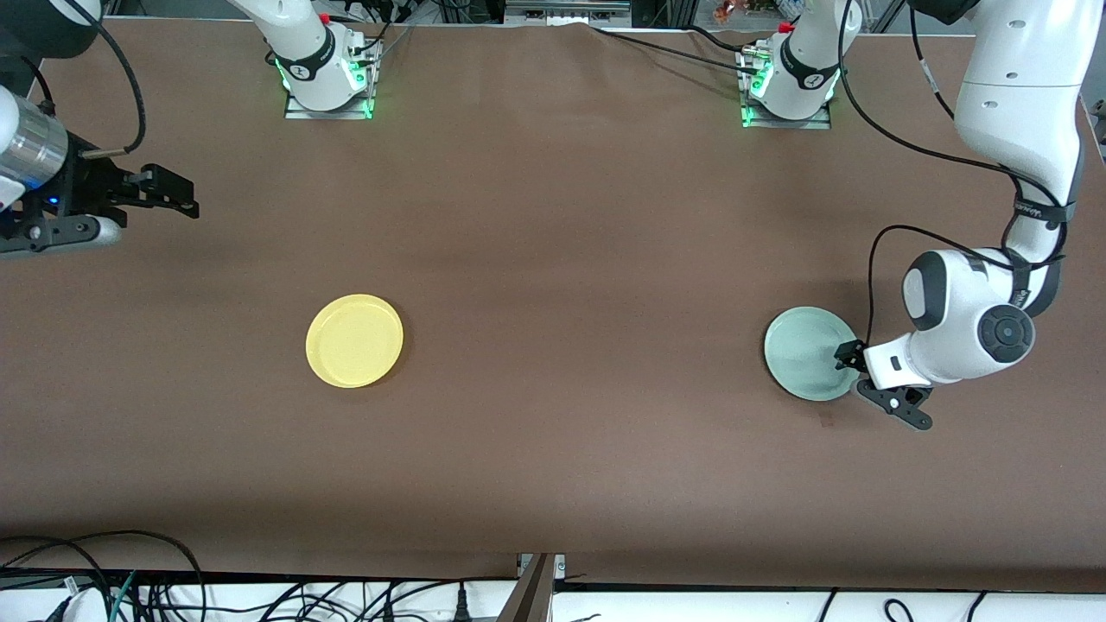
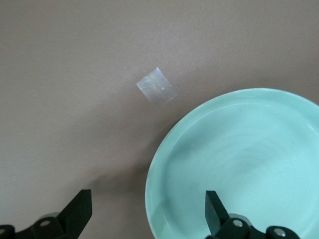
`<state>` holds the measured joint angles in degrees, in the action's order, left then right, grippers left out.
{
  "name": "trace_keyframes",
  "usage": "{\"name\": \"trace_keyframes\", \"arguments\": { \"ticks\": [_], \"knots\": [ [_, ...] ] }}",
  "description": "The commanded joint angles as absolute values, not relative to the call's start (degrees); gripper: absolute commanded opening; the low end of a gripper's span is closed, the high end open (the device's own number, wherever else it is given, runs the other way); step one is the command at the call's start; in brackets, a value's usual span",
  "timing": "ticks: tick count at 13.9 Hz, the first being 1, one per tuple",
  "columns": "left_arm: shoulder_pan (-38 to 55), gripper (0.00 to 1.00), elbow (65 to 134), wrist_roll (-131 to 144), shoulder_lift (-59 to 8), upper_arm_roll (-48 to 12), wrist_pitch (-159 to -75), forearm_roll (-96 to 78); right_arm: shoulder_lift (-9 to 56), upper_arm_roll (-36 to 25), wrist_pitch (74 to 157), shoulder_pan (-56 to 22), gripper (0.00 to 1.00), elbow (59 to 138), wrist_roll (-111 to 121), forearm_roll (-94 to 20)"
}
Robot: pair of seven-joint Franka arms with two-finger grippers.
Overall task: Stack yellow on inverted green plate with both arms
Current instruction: 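Grasp the green plate with the left gripper while the right gripper reaches yellow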
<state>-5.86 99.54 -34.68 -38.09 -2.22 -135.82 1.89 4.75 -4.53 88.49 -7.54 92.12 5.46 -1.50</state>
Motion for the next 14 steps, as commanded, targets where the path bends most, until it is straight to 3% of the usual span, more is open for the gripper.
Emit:
{"name": "trace_keyframes", "arguments": {
  "ticks": [1, 2, 3, 5, 7, 8, 12, 14],
  "knots": [
    [-6.06, 0.54, 100.72, -36.56, -37.71, -2.37, -137.46, 1.93, 11.49, -4.48, 92.00, -8.09, 1.00, 91.49, 6.33, -3.50],
    [-6.15, 0.33, 100.72, -36.56, -37.97, -2.37, -137.46, 1.85, 13.51, -4.48, 95.33, -8.09, 1.00, 92.02, 6.50, -4.04],
    [-6.50, 0.19, 100.64, -36.56, -38.14, -2.37, -137.46, 1.85, 15.80, -4.48, 98.75, -8.17, 1.00, 93.24, 6.59, -4.04],
    [-6.68, 0.09, 100.63, -37.43, -38.14, -2.37, -137.46, 1.85, 19.67, -4.48, 109.80, -8.17, 1.00, 98.93, 6.59, -4.04],
    [-6.68, 0.08, 100.55, -37.53, -38.58, -2.46, -137.46, 1.85, 23.36, -4.48, 122.46, -8.17, 1.00, 104.30, 6.24, -4.04],
    [-6.68, 0.02, 100.63, -37.62, -38.67, -2.46, -137.46, 1.85, 25.64, -4.48, 126.09, -8.17, 1.00, 104.76, 6.24, -4.04],
    [-6.59, 0.00, 100.46, -40.69, -38.32, -2.46, -136.93, 1.85, 30.14, -4.39, 131.91, -9.14, 0.97, 105.90, 5.80, -4.13],
    [-6.42, 0.00, 100.37, -41.04, -37.36, -2.55, -136.67, 1.93, 30.50, -4.39, 134.11, -9.14, 0.89, 107.57, 5.80, -4.13]
  ]
}}
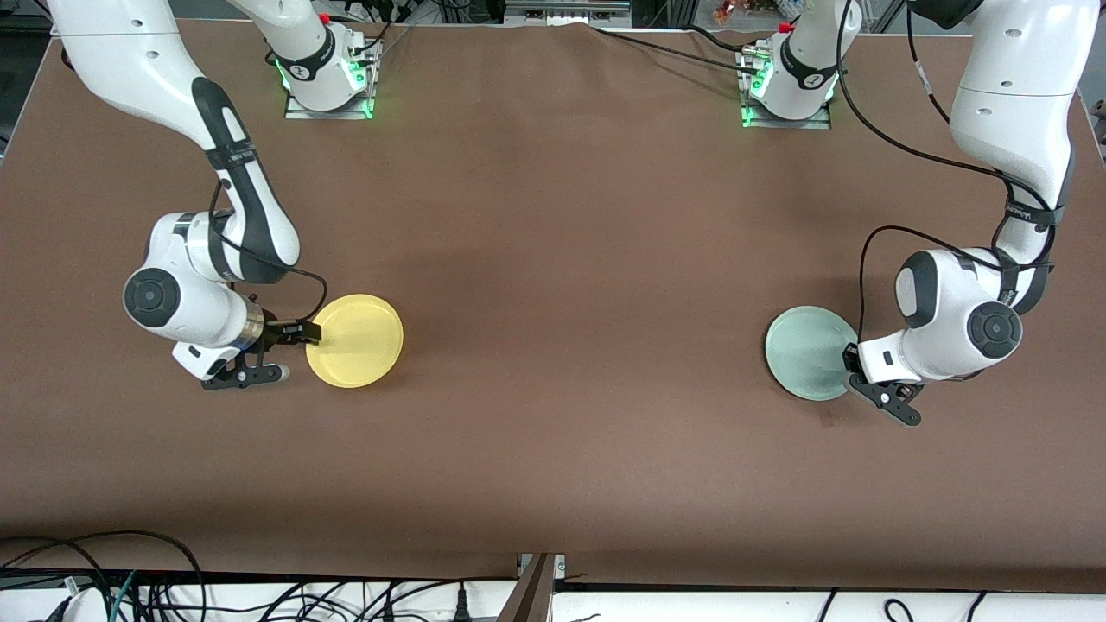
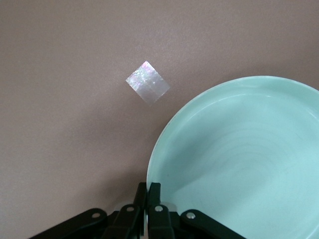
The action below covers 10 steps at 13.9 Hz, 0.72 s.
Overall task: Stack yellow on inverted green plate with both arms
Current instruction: 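Grasp the green plate with the left gripper while the right gripper reaches yellow, then tilt the green plate with the left gripper while the right gripper grips yellow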
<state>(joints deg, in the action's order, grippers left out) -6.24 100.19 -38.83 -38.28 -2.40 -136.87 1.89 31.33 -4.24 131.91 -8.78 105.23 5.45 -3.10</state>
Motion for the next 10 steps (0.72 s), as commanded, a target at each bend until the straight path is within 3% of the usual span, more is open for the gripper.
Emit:
{"name": "trace_keyframes", "arguments": {
  "ticks": [1, 4, 8, 10],
  "knots": [
    [-6.07, 0.00, 100.28, -42.00, -36.40, -2.55, -136.41, 2.63, 31.02, -4.39, 135.08, -9.14, 0.85, 107.93, 5.80, -4.13],
    [-5.10, 0.00, 97.31, -42.19, -33.23, -2.81, -131.16, 10.87, 33.04, -4.39, 137.80, -9.14, 0.64, 108.02, 5.98, -4.13],
    [-1.42, 0.00, 86.68, -41.93, -32.78, -2.73, -117.89, 18.78, 33.49, -4.39, 137.90, -9.14, 0.38, 107.93, 5.98, -4.13],
    [1.65, 0.00, 84.47, -41.57, -32.78, -2.81, -115.85, 24.49, 33.49, -4.39, 137.90, -9.14, 0.22, 107.84, 5.89, -4.13]
  ]
}}
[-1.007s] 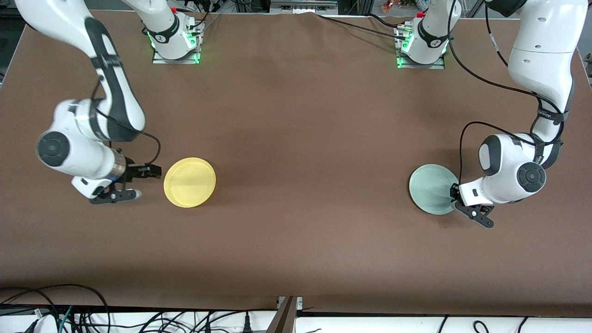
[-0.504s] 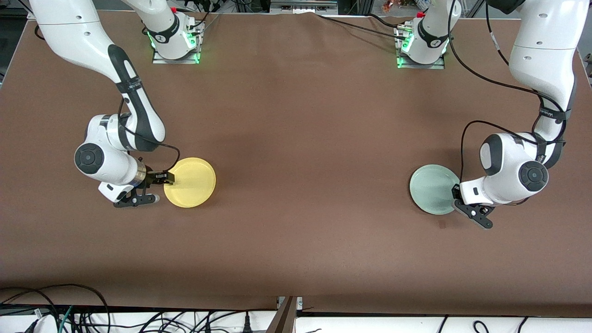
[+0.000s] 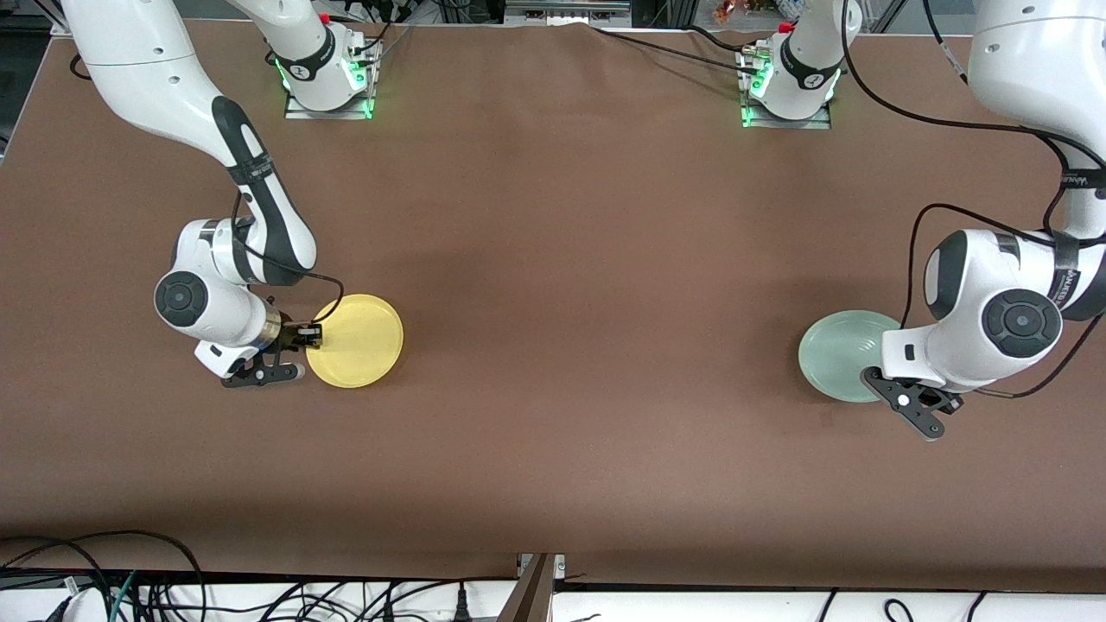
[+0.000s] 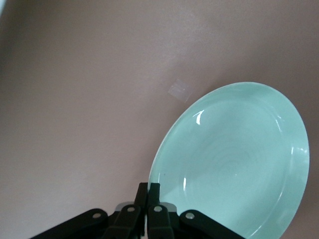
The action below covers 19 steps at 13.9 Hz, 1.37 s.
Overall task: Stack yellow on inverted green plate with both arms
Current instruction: 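Tilt the green plate with the left gripper while the right gripper grips yellow, then flip the green plate upside down onto the table with the left gripper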
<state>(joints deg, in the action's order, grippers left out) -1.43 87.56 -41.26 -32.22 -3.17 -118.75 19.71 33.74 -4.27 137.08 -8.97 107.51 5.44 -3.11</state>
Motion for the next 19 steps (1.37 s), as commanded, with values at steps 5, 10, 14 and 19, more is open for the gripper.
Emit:
{"name": "trace_keyframes", "arguments": {
  "ticks": [5, 10, 14, 19],
  "knots": [
    [11.49, 0.00, 84.46, -25.63, -32.26, -2.64, -111.90, 37.74, 33.31, -4.39, 137.37, -8.88, 0.00, 106.44, 6.50, -4.13],
    [28.88, 0.00, 84.55, 4.96, -35.67, -2.55, -95.92, 54.38, 31.20, -4.66, 121.51, -8.70, 0.00, 96.80, 7.99, -4.13],
    [41.46, 0.00, 84.46, 25.02, -42.96, -1.85, -84.39, 63.10, 31.20, -4.83, 106.46, -7.91, 0.00, 85.80, 8.79, -4.66],
    [48.77, 0.00, 81.12, 36.54, -48.60, -1.41, -79.45, 63.46, 29.62, -5.19, 94.76, -2.73, 0.00, 80.52, 13.53, -11.51]
  ]
}}
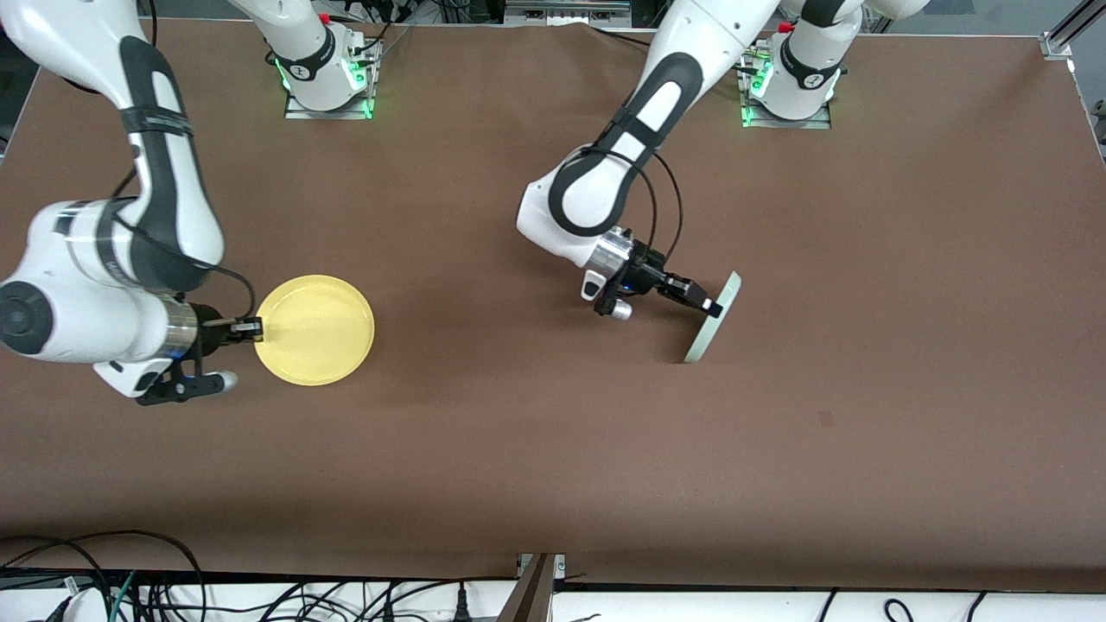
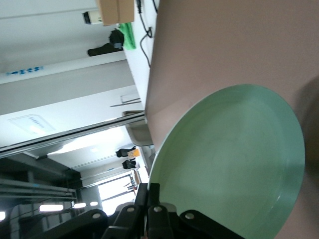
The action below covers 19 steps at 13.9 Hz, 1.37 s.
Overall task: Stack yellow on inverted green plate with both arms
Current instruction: 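Flip the green plate upside down onto the table with the left gripper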
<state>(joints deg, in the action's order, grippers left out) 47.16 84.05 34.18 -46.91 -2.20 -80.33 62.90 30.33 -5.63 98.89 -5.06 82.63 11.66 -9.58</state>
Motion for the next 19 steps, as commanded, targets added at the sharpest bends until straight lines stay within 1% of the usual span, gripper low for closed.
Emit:
{"name": "trace_keyframes", "arguments": {
  "ticks": [1, 4, 5, 6, 11, 13, 14, 15, 18, 19],
  "knots": [
    [49.30, 0.00, 80.95, 37.52, -48.60, -1.49, -79.63, 63.20, 29.36, -5.19, 93.88, -2.55, 0.00, 80.42, 13.54, -11.51],
    [49.92, 0.00, 76.31, 39.37, -49.74, -1.93, -79.80, 59.08, 28.83, -5.10, 93.87, -2.55, 0.00, 80.42, 13.54, -11.51],
    [50.01, 0.10, 74.98, 39.37, -49.83, -1.93, -80.41, 56.97, 28.74, -5.01, 93.78, -2.55, 0.00, 80.42, 13.45, -11.43],
    [49.84, 0.99, 74.27, 39.37, -49.66, -1.93, -81.90, 55.56, 28.74, -4.92, 93.87, -2.64, 0.00, 80.51, 13.36, -11.43],
    [49.83, 1.00, 73.74, 39.29, -50.19, -2.02, -89.55, 47.93, 28.92, -4.92, 94.04, -2.72, 0.00, 80.60, 13.36, -11.16],
    [49.57, 1.00, 68.50, 39.37, -50.10, -2.02, -93.14, 37.94, 28.92, -4.92, 94.22, -2.72, 0.00, 80.77, 13.36, -11.07],
    [49.40, 1.00, 66.55, 40.07, -50.27, -1.76, -96.91, 31.88, 29.00, -4.92, 94.39, -2.90, 0.00, 80.77, 13.36, -10.99],
    [49.22, 1.00, 66.10, 41.04, -49.93, -1.41, -98.34, 27.73, 29.00, -4.92, 94.57, -2.90, 0.00, 80.77, 13.36, -10.73],
    [47.12, 1.00, 65.83, 42.19, -47.91, -1.93, -98.61, 22.43, 29.18, -4.92, 94.66, -2.99, 0.00, 80.77, 13.36, -10.72],
    [45.63, 1.00, 65.83, 41.40, -46.07, -1.76, -98.53, 20.67, 29.18, -4.92, 94.75, -3.08, 0.00, 80.77, 12.92, -10.90]
  ]
}}
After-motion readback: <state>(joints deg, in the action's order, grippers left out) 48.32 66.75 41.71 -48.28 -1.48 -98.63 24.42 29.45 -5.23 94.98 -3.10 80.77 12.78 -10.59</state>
